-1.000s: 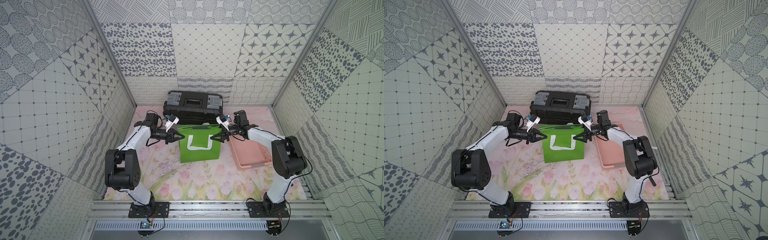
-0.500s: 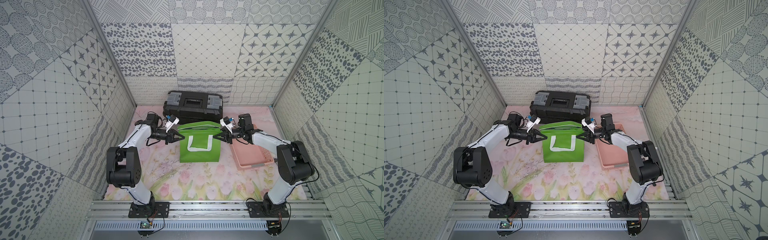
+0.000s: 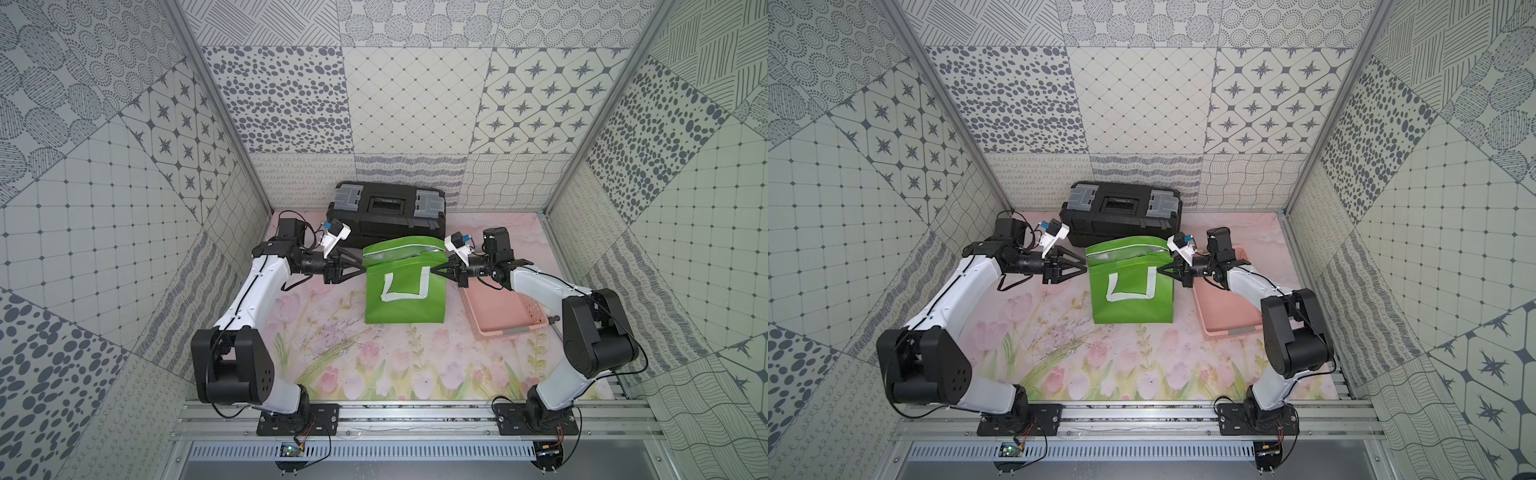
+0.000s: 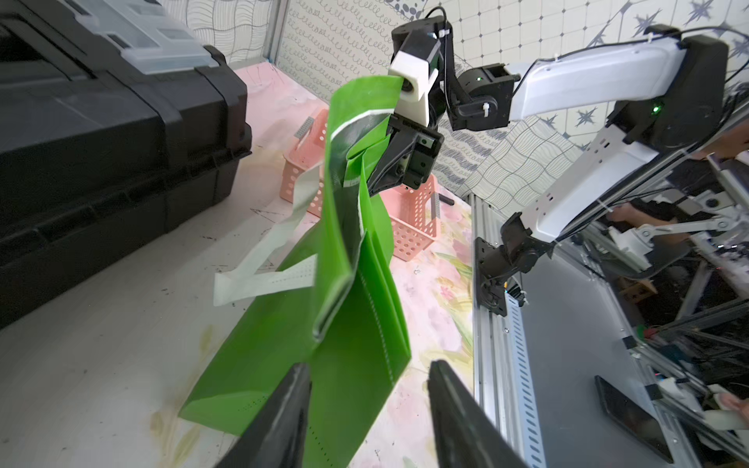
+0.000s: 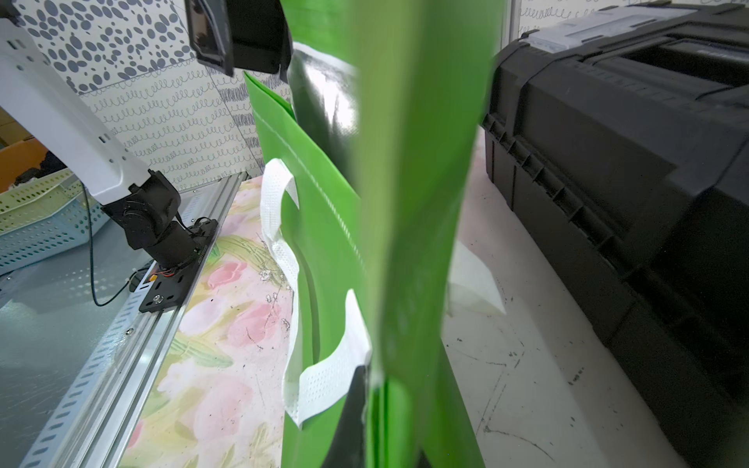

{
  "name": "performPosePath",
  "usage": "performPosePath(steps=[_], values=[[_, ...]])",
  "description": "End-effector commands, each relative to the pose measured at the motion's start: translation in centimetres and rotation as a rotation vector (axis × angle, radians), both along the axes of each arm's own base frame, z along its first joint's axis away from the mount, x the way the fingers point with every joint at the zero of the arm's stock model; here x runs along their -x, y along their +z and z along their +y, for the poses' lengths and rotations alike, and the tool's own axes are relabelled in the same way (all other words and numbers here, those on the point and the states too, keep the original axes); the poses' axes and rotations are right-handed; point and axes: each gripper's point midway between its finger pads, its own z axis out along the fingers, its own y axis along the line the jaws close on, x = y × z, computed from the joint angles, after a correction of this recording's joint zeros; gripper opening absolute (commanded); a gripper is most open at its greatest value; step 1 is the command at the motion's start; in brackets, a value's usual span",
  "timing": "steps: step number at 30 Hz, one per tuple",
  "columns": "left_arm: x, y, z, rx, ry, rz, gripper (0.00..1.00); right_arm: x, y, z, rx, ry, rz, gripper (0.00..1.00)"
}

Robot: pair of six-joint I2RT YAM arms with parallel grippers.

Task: Place the ice pack in the delivery bag
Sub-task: Close the delivery bag at the center of the board.

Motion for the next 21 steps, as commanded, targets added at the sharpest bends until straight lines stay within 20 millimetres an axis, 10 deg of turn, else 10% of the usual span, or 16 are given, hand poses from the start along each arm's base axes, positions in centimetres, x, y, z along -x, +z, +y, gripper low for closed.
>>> performPosePath(steps=[1, 9, 14, 21], values=[[-2.7, 5.1, 1.7, 0.031, 0.298, 0.001, 0.62, -0.4, 2.2, 0.0, -0.003, -0.015, -0.098, 0.00], [-7.0, 12.5, 0.3, -0.026, 0.612, -0.069, 0.65, -0.3, 1.9, 0.2, 0.005, -0.007, -0.092, 0.00], [-11.0, 12.5, -2.1, -0.100, 0.650, -0.004, 0.58, -0.2, 1.7, 0.2, 0.010, -0.010, -0.094, 0.00], [-14.8, 7.5, -5.3, -0.422, 0.622, 0.015, 0.52, -0.2, 2.0, 0.1, 0.019, -0.023, -0.109, 0.00]])
